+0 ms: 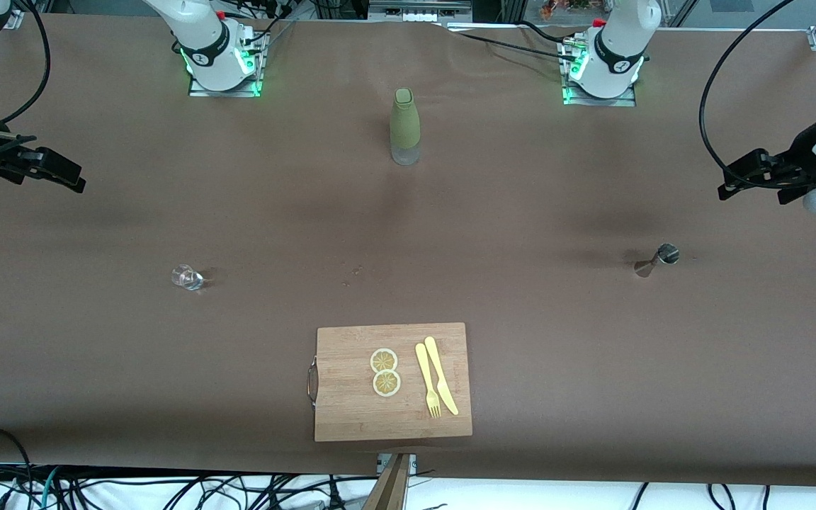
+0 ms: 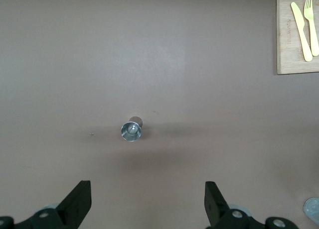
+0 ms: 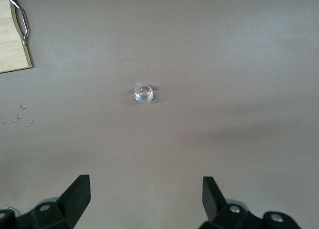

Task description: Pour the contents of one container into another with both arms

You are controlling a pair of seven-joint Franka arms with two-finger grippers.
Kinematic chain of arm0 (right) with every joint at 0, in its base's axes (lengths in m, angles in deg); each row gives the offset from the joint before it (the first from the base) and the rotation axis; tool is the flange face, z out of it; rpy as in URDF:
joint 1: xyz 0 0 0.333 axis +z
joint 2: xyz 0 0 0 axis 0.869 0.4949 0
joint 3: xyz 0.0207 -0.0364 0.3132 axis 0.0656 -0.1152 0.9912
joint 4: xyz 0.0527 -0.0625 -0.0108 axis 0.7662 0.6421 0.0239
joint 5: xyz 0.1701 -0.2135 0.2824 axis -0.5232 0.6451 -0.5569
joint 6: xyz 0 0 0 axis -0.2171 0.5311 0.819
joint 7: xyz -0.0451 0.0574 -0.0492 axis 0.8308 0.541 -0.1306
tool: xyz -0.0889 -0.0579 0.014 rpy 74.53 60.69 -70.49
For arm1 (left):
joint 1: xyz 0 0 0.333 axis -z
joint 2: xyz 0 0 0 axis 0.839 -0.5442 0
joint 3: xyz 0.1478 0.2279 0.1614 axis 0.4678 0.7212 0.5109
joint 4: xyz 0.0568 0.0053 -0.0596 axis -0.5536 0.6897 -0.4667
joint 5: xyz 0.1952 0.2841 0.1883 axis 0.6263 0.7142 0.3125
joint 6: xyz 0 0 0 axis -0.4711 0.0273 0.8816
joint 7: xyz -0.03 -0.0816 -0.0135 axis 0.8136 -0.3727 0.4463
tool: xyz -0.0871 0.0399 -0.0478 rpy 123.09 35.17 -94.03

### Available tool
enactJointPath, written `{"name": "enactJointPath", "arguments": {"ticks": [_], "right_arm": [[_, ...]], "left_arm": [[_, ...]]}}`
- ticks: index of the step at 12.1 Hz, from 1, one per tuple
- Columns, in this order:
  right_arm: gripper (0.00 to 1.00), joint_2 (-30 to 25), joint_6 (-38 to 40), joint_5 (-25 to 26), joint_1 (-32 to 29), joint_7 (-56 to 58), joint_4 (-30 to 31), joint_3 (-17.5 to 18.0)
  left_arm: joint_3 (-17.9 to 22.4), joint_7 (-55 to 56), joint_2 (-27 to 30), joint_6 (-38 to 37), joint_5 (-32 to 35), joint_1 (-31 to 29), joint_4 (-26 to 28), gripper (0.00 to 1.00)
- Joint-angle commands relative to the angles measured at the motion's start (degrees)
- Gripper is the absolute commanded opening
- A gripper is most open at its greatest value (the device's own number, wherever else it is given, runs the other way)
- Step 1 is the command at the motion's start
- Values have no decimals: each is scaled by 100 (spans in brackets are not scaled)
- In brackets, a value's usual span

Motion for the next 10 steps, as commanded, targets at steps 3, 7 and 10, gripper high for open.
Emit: {"name": "enactJointPath", "arguments": {"ticks": [3, 7, 10], "right_arm": [[100, -36, 1, -96, -13, 94, 18, -4], [100, -36, 1, -96, -13, 94, 18, -4], [100, -36, 1, -96, -13, 94, 18, -4]], "left_arm": [[23, 96, 158, -305, 112, -64, 26, 100], [-47, 746, 167, -305, 121, -46, 26, 100], [-91, 676, 167, -402, 130, 6, 9, 100]]}}
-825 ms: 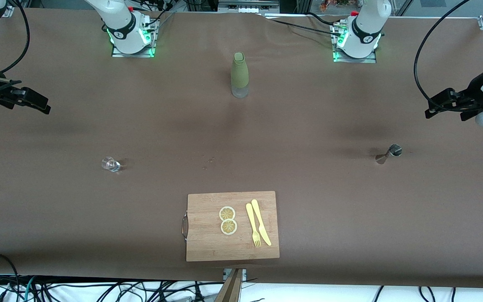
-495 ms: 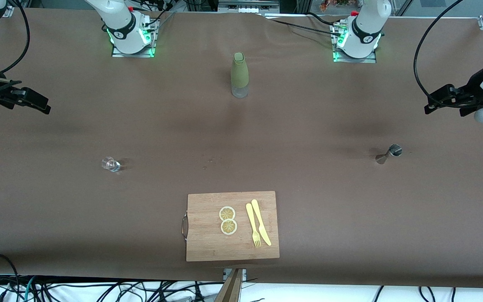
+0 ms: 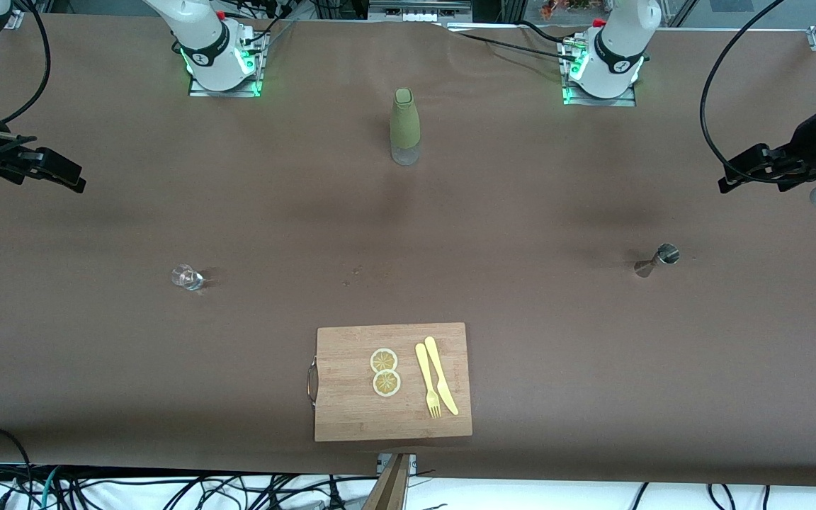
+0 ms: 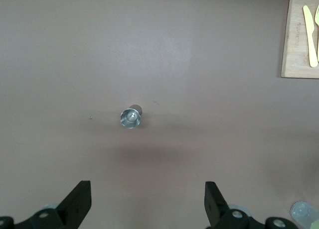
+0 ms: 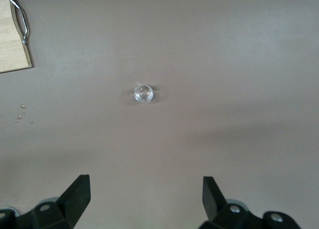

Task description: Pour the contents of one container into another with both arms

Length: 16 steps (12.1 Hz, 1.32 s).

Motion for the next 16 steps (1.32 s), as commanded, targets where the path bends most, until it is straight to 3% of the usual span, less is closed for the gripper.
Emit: {"name": "enactJointPath", "arguments": {"ticks": [1, 16], "right_arm": [[100, -38, 1, -95, -13, 94, 16, -4], [100, -38, 9, -95, -13, 94, 16, -4]], "left_arm": [[-41, 17, 104, -153, 121, 68, 1, 100], [-32, -578, -282, -197, 50, -274, -35, 100]]}}
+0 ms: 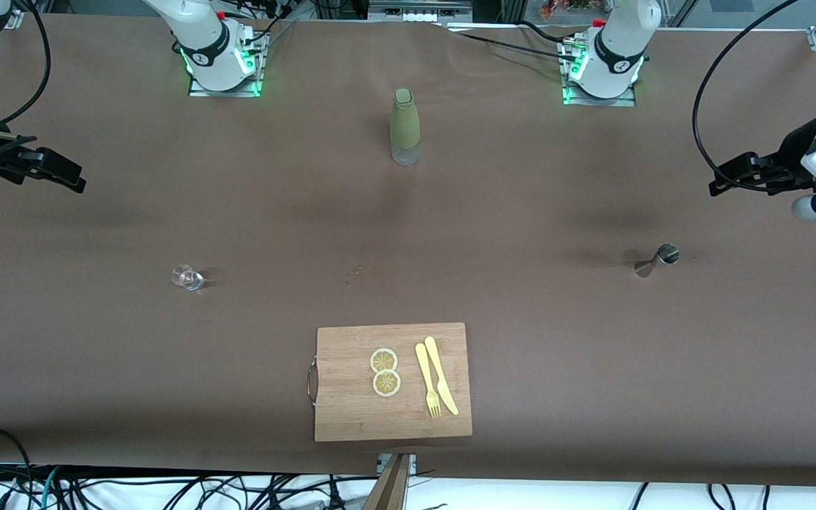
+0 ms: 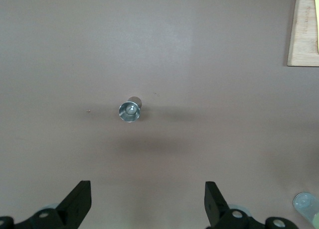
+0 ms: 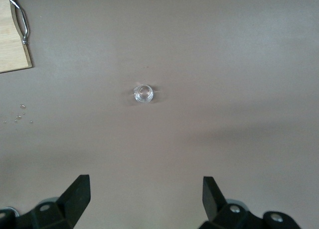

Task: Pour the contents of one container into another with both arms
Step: 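Move the right gripper toward the clear glass beaker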

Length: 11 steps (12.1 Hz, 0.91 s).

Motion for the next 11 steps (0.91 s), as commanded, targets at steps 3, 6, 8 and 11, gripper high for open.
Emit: {"name": "enactJointPath", "arguments": {"ticks": [3, 6, 8, 11], "right_arm": [[100, -38, 9, -95, -13, 102, 16, -4], [100, -38, 9, -95, -13, 94, 16, -4], [100, -38, 9, -95, -13, 94, 16, -4], [100, -38, 9, -95, -13, 102, 16, -4]], "left_arm": [[-20, -835, 20, -298, 42, -324, -153, 100], [24, -1651, 20, -466, 50, -560, -347, 100], [24, -2309, 29, -536, 24, -963, -338, 100], [15, -3136, 46, -563, -90, -1395, -356, 100]]}}
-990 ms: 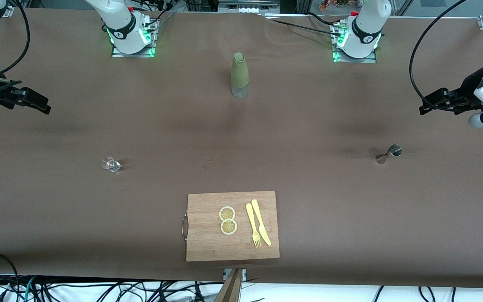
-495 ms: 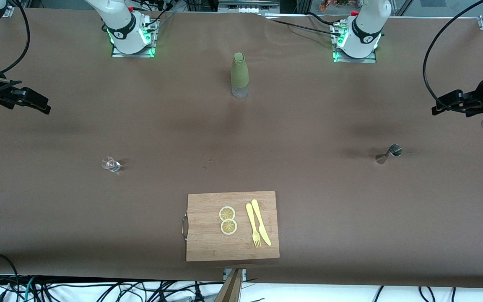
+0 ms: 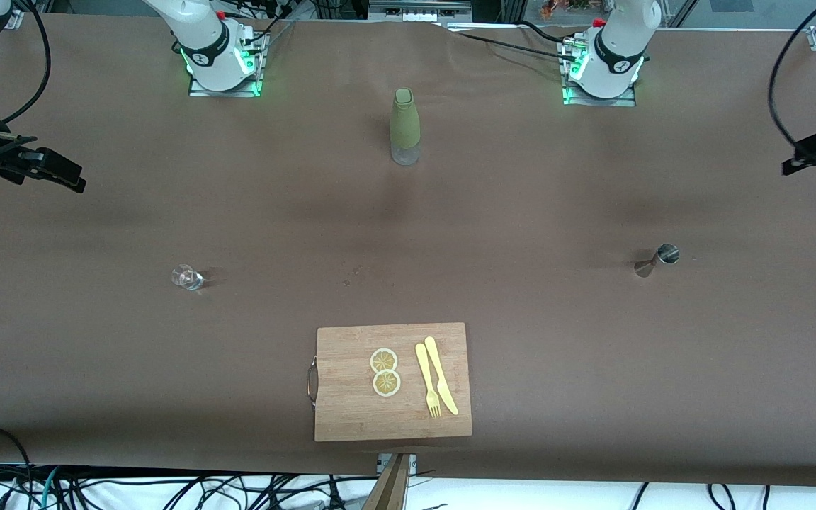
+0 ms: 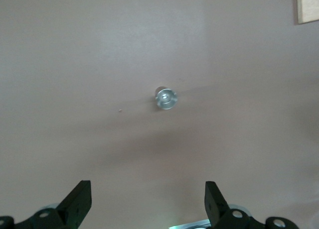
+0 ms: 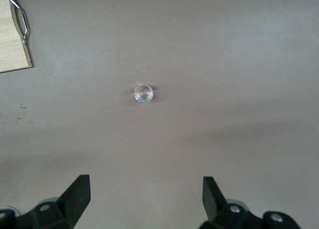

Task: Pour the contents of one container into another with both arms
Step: 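Move the right gripper toward the clear glass beaker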

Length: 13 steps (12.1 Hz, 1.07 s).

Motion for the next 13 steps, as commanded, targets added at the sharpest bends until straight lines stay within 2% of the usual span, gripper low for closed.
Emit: {"name": "enactJointPath", "arguments": {"ticks": [1, 8, 13], "right_arm": [[100, -39, 9, -94, -13, 102, 13, -3], [100, -13, 18, -94, -4, 102, 13, 23], [100, 303, -8, -94, 48, 495, 13, 120]], "left_arm": [[-61, -855, 29, -158, -110, -352, -103, 100], [-35, -3097, -33, -377, -1338, -1336, -269, 100], [-35, -4039, -42, -861, -2254, -1837, -288, 100]]}}
